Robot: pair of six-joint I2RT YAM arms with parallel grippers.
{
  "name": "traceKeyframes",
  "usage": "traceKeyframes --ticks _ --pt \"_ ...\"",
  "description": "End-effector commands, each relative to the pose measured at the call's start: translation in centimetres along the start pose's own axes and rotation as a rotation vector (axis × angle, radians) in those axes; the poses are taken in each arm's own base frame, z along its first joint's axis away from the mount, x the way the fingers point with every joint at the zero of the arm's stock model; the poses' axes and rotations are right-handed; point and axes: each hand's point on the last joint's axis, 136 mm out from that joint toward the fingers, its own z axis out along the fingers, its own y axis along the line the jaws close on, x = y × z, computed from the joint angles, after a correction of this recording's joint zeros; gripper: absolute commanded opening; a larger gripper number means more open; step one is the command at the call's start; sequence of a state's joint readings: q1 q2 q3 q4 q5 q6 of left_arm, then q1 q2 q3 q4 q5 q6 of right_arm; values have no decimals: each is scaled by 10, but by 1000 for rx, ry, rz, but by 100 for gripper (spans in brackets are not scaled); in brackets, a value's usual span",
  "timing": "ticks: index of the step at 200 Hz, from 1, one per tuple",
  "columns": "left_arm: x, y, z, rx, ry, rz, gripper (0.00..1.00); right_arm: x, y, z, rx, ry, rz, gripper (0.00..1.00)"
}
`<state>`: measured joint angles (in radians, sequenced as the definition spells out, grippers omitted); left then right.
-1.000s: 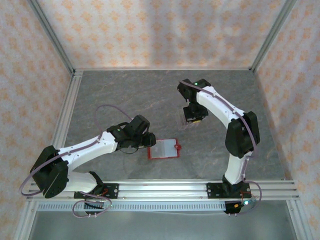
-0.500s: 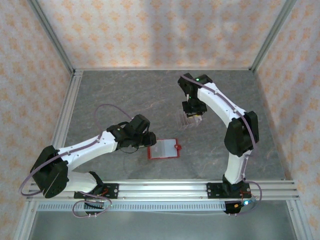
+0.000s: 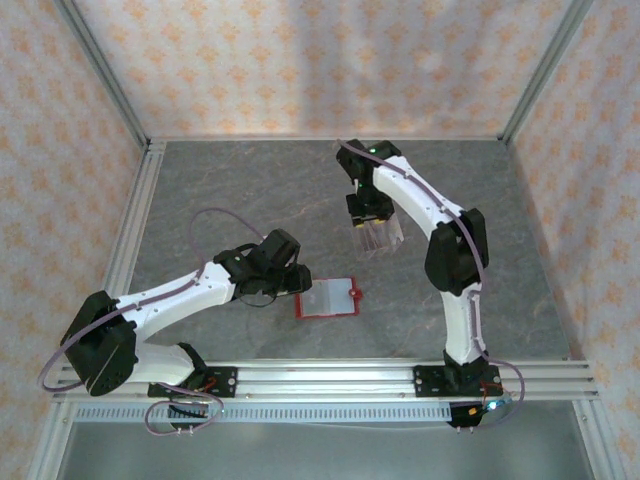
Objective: Put the credit cards into the card holder
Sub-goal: Pick up the credit card from the storage box.
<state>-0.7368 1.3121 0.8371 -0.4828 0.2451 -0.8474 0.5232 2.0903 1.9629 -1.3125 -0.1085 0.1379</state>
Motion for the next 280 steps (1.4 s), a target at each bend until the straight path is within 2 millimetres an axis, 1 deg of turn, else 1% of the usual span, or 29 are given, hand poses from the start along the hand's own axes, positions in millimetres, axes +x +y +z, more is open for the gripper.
traceKeyframes --ticks 1,30,62,93,119,186,237,260,280 --pt "-8 4 -8 -24 -37 -17 44 5 -8 2 62 28 -6 35" --pt "-8 5 -11 -23 -43 -19 44 4 -14 5 100 24 -11 23" --pt "-6 7 -12 -26 -43 -21 44 4 -17 9 117 28 -14 15" --pt "-5 9 -13 -26 -45 -26 44 4 -17 9 116 26 -15 8" --pt "-5 9 -14 -24 -49 -30 44 4 -19 2 115 12 -12 0" --pt "-5 7 -15 -20 -43 -21 44 11 -31 -25 138 -45 -5 0" --pt "-4 5 -9 -29 -14 -6 44 8 -41 -59 155 -143 11 0" --pt "-2 4 -6 -37 5 5 44 12 -37 -72 136 -181 9 0" --pt "-2 3 -5 -43 15 14 44 22 -19 -79 81 -214 -8 0"
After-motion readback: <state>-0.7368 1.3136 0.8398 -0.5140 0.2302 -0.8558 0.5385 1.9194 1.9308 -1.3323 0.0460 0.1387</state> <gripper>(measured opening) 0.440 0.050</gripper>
